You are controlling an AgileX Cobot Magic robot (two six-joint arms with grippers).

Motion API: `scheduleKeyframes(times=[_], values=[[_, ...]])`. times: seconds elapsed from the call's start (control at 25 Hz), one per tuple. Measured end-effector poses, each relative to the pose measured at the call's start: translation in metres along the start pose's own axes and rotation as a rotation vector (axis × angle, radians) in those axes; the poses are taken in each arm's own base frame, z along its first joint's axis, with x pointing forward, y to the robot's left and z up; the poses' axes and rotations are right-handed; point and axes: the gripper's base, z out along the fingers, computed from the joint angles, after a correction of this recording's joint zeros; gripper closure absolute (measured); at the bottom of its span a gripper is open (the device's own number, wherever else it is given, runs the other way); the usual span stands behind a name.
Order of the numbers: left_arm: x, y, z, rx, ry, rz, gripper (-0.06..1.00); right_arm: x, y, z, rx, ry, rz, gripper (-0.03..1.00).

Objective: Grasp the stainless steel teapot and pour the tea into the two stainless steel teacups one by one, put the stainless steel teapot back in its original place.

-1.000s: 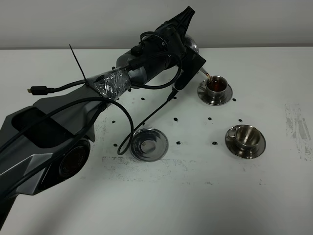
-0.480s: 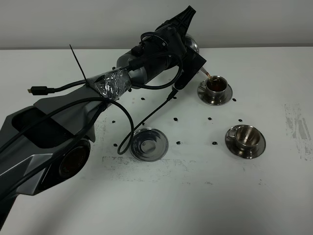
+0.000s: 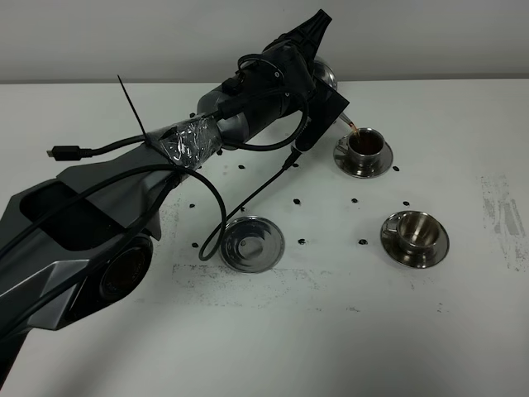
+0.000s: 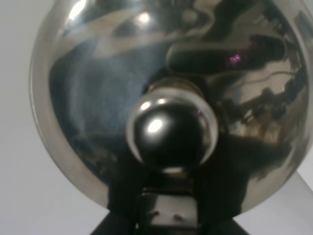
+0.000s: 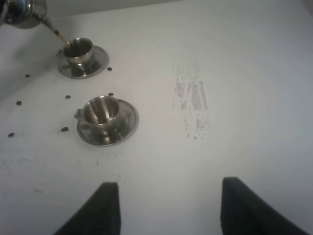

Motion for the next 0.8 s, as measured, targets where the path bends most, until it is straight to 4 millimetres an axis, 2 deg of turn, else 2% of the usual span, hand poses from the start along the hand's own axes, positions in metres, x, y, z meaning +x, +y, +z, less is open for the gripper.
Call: scheduleKeyframes(times=[0.4,0.8], values=[[-0.003,-0.003,0.001,0.034,-0.044,-0.094,0.76,0.000,0.000,0.000,0.000,0.001,0.001,0.52],[0.008,-0.016,0.011,0.110,-0.125,-0.287,0.76,0.000,0.000,0.000,-0.001,0.001,0.001,0.52]])
